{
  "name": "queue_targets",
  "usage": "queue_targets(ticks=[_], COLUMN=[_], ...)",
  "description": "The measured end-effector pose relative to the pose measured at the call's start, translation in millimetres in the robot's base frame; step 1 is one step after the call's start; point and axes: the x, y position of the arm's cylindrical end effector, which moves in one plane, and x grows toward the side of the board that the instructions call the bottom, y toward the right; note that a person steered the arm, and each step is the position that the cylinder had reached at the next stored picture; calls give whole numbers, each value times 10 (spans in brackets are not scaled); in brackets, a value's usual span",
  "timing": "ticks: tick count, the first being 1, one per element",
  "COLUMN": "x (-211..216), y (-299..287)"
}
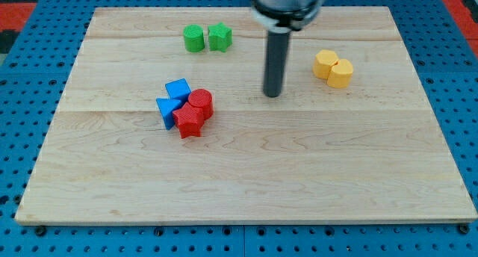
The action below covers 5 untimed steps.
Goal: Separate the red and blue blocks
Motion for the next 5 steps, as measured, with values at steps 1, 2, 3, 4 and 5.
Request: queue_targets(ticks=[1, 2, 3, 4, 5], x=[115, -154, -59, 272, 537], y=[-301, -758, -1051, -1078, -1078])
